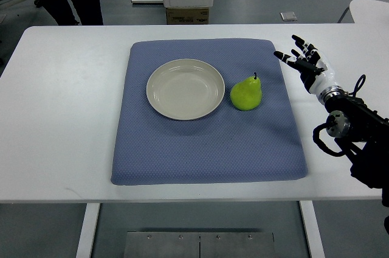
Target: Place pear on plate with right hand
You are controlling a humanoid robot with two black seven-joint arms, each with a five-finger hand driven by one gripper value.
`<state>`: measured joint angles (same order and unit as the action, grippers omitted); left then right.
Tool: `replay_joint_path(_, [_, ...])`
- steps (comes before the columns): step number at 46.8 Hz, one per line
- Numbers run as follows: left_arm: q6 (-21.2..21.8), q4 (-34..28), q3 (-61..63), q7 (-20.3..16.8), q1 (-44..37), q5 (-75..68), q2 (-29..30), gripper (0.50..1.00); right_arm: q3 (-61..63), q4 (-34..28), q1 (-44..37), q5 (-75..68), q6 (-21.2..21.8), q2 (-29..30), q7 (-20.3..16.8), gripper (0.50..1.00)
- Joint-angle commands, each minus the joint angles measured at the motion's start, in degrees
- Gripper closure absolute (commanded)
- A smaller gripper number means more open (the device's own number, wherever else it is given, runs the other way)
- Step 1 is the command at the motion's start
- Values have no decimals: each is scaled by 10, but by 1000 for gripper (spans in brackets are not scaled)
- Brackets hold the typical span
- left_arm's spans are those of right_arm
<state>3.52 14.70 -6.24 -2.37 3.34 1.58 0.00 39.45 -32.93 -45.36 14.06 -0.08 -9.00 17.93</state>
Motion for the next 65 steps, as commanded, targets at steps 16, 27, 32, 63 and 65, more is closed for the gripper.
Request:
replay_joint_path(16, [0, 0, 0, -1, -1, 0, 0, 500, 0, 1, -17, 0, 0, -2, -3, 500])
replay_joint_path(27, [-1, 0, 1, -1, -14, 0, 0, 500, 0, 4, -20, 0, 0, -3, -6, 500])
replay_joint_path(32, [-1, 0, 1, -1, -14, 0, 0, 500, 0, 4, -23, 0, 0, -4, -6, 500])
replay_joint_path(63, [-1, 0, 1, -1, -13, 0, 0, 500, -1, 5, -31, 0, 7, -10, -2, 500])
replay_joint_path(65, [-1, 0, 1, -1, -13, 0, 0, 500, -1, 5, -32, 1, 7, -14, -2, 500])
